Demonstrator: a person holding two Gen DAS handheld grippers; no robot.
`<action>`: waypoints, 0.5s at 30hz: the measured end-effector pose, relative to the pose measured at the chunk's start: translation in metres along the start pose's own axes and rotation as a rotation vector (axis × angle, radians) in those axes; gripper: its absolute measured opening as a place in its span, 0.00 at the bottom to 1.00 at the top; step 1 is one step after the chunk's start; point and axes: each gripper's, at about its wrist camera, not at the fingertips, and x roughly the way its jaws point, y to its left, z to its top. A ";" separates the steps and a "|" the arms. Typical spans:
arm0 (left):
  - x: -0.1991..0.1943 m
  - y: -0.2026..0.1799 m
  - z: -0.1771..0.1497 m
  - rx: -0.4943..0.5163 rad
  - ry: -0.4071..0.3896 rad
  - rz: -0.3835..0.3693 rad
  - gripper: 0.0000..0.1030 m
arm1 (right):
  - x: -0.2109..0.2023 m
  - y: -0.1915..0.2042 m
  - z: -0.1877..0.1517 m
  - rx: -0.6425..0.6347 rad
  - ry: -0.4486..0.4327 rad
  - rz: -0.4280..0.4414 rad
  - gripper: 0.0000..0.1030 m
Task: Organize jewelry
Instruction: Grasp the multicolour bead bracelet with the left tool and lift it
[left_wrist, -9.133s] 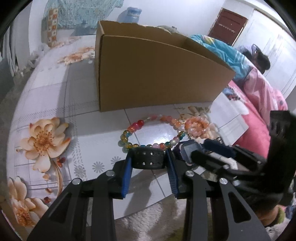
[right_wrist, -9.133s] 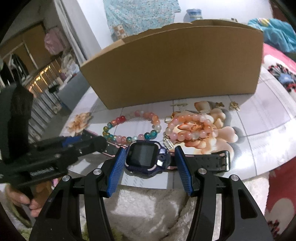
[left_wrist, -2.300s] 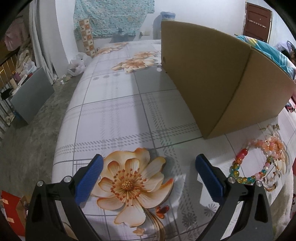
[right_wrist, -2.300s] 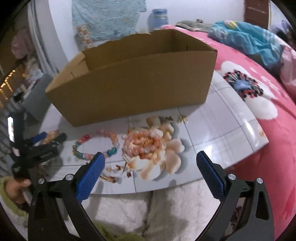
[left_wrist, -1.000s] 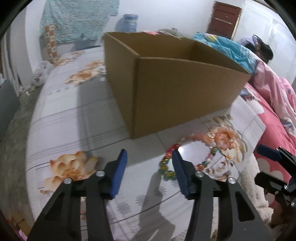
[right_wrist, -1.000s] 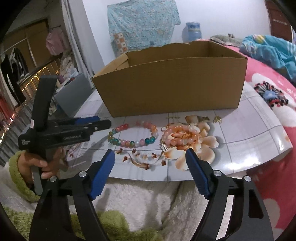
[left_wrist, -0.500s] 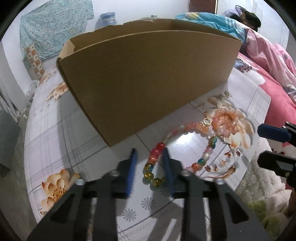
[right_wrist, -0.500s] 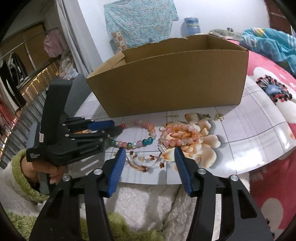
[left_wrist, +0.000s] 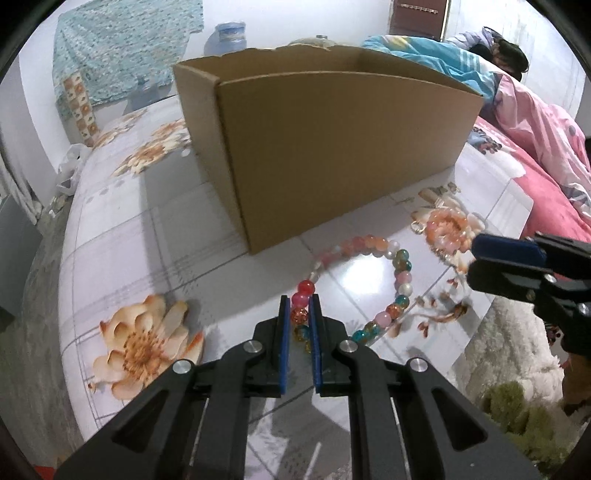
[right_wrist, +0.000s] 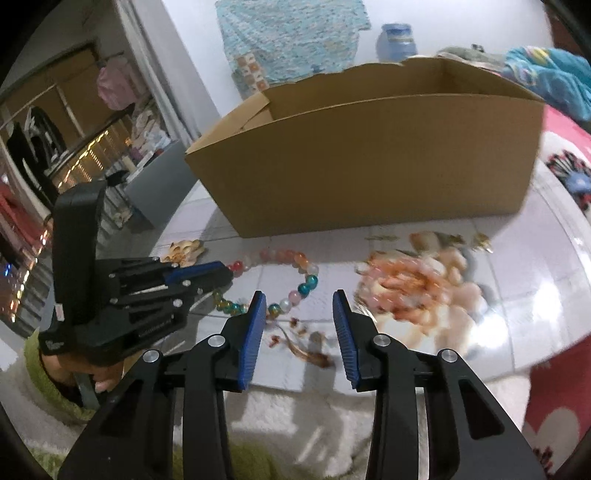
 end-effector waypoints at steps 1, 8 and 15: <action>-0.001 0.002 -0.001 -0.006 -0.002 -0.001 0.09 | 0.005 0.004 0.003 -0.018 0.008 -0.006 0.34; -0.001 0.005 -0.003 -0.029 -0.022 -0.012 0.09 | 0.032 0.009 0.018 -0.043 0.062 -0.042 0.30; 0.002 0.010 -0.006 -0.046 -0.022 -0.033 0.09 | 0.051 0.009 0.025 -0.060 0.121 -0.070 0.23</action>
